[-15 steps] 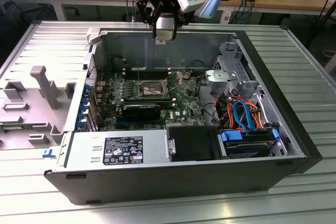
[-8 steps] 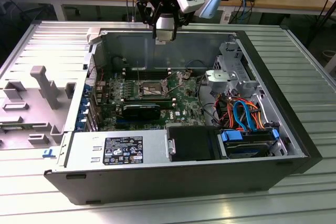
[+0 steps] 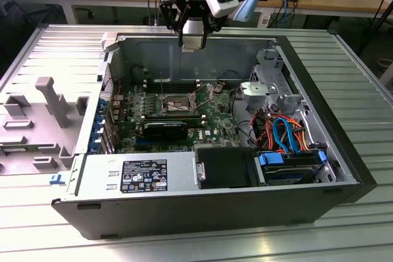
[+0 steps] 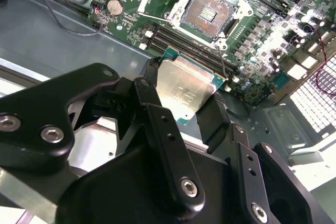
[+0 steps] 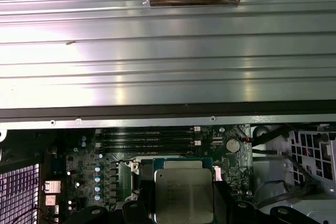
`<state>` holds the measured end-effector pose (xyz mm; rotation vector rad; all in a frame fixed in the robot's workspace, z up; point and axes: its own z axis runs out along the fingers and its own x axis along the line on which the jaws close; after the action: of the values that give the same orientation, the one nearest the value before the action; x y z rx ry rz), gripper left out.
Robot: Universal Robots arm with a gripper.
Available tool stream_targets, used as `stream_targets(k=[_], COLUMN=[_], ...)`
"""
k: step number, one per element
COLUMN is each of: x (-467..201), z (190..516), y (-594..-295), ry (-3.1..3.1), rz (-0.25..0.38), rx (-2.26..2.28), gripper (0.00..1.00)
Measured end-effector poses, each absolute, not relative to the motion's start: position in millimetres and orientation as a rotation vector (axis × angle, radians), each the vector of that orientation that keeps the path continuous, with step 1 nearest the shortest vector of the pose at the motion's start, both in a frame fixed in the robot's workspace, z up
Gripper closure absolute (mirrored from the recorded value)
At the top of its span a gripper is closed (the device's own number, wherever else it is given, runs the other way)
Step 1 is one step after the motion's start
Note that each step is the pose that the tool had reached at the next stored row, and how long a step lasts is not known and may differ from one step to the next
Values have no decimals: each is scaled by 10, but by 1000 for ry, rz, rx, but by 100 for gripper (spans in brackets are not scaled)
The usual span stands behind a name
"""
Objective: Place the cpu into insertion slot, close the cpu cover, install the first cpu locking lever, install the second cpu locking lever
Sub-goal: 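Place the cpu into insertion slot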
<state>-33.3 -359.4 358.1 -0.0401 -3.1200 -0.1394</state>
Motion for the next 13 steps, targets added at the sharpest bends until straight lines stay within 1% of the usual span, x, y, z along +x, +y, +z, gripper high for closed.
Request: stream_targets(k=[13], x=[-333], z=[3553], y=[-3598], ry=[-3120], rz=[-139], rx=[-40], gripper=[46])
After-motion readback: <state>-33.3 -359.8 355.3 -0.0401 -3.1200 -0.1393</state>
